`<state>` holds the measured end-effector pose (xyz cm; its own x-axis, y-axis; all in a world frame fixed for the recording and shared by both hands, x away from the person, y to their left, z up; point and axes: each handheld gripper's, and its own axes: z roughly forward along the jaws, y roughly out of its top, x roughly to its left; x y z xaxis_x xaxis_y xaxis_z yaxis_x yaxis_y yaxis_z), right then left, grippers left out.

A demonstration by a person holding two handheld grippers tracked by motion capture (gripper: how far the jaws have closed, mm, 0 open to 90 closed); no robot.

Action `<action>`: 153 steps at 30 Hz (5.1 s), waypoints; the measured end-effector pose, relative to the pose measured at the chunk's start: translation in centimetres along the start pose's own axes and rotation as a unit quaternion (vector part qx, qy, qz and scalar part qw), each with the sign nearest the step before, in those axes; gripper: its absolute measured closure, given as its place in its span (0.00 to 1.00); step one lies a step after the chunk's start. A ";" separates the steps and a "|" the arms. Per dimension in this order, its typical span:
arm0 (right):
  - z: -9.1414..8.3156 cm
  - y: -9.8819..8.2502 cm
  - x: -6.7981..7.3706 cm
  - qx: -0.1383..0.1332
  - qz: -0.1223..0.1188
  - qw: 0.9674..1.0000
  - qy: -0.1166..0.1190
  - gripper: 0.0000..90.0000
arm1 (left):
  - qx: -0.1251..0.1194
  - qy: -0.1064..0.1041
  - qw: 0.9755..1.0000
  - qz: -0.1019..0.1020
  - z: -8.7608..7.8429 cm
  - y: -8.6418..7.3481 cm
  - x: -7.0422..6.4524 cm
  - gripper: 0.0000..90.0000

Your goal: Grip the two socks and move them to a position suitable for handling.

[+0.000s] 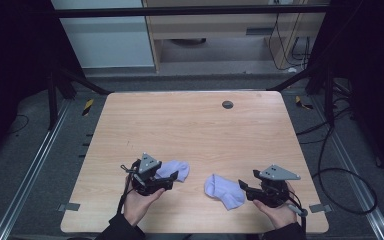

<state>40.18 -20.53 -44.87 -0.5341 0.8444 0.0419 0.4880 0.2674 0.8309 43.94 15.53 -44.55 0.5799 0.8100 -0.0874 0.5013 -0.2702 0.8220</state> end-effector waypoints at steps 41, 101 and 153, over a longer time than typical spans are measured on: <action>2.1 -2.6 3.4 0.092 -0.044 0.991 0.089 0.67 | 0.065 -0.044 0.996 0.040 6.2 -0.9 -6.4 0.60; 2.0 -0.4 0.2 -0.005 0.089 0.996 0.013 0.96 | 0.099 -0.076 0.989 0.076 8.5 -1.3 -8.5 0.98; 5.4 -0.8 -5.4 0.072 0.058 0.995 -0.038 0.96 | 0.106 -0.055 0.992 0.051 8.4 -0.7 -8.4 0.99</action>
<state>46.44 -22.81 -48.81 -0.4177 0.9044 0.0866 0.6404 0.2254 0.7342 44.13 4.50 -49.11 0.6946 0.7148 -0.0809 0.5544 -0.4604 0.6933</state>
